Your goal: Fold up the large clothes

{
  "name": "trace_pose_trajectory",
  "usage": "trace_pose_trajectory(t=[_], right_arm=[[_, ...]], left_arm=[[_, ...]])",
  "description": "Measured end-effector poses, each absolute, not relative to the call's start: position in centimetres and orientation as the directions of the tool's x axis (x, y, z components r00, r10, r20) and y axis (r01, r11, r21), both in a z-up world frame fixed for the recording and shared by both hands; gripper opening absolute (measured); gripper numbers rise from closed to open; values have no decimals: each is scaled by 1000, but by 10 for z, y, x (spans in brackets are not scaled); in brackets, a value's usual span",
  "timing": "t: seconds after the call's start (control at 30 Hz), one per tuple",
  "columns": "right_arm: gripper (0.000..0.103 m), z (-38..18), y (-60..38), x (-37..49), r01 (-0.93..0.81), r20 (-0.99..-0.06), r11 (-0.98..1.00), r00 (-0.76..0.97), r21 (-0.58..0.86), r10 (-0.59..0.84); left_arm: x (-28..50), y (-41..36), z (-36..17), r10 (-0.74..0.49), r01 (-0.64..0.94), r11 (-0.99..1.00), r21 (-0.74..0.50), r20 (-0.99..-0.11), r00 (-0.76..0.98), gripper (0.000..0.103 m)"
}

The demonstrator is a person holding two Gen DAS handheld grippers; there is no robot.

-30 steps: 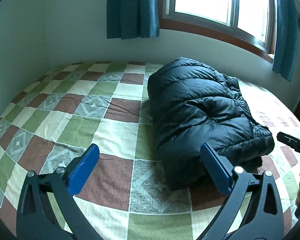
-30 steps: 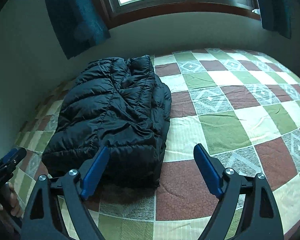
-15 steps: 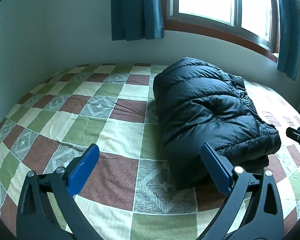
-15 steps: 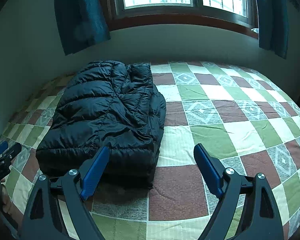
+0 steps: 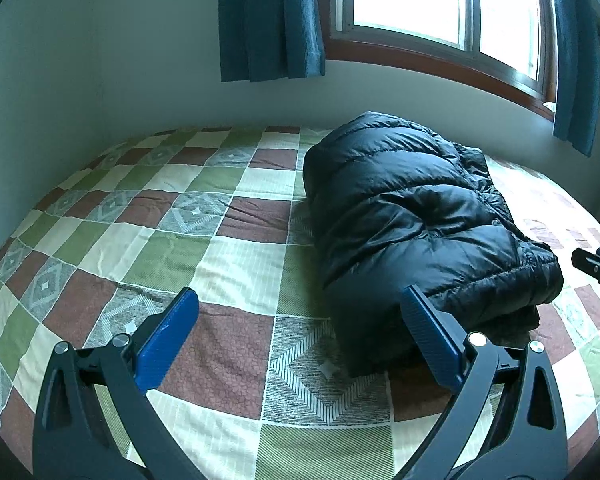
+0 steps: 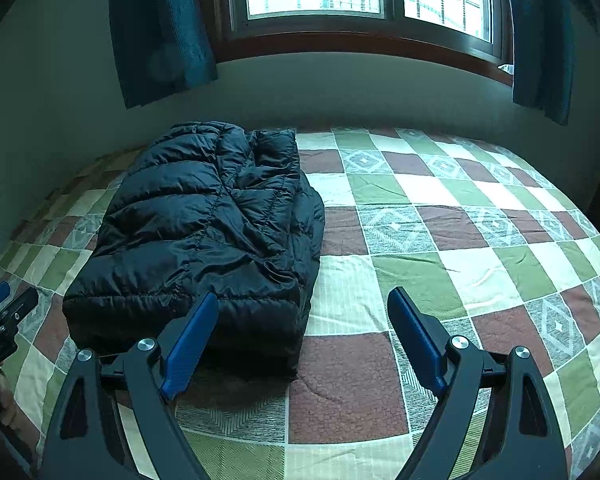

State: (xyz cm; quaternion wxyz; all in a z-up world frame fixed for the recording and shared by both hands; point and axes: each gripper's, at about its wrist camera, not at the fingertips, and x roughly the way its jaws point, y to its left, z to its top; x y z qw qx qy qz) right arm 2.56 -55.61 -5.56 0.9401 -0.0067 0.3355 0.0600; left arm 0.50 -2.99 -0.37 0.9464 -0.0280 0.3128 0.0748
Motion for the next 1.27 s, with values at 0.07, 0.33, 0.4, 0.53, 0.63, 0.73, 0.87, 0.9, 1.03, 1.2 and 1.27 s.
trace_pose_trajectory(t=[0.07,0.33,0.4,0.53,0.63,0.73,0.87,0.9,1.03,1.2,1.27], right_arm=[[85,-57,-555,26,-118,-633,993,767,24,107],[85,-58,-551,24,-120,-628,993,772,7,98],[85,-58,-550,23,-120,-627,993,773,5,96],[85,-59,-548,22,-120,-629,993,771,3,95],[85,-60,-547,23,-121,-629,993,771,2,96],[85,-60,-546,23,-121,-629,993,772,2,95],[85,-60,-546,22,-121,-628,993,773,2,95],[85,-60,-546,22,-121,-627,993,773,2,95],[85,-60,-544,22,-116,-620,993,781,-23,77],[85,-56,-546,22,-103,-605,993,795,-53,51],[85,-55,-548,23,-100,-603,994,796,-52,49]], left_arm=[[4,-29,-3,115,-157,987,-18,-596,795,101],[2,-28,0,118,-165,986,-27,-579,806,101],[2,-28,2,120,-165,986,-27,-573,811,101],[0,-31,4,129,-167,986,-18,-559,819,101],[0,-34,5,109,-140,990,-13,-556,824,101],[-1,-37,4,102,-131,991,-12,-553,827,101],[-6,-38,6,91,-123,992,-27,-521,849,101],[-7,-38,7,83,-115,993,-31,-515,853,101],[-8,-36,11,91,-122,992,-31,-493,865,101],[1,-20,5,147,-186,982,-24,-521,841,101],[3,-12,3,163,-209,977,-29,-530,832,101]])
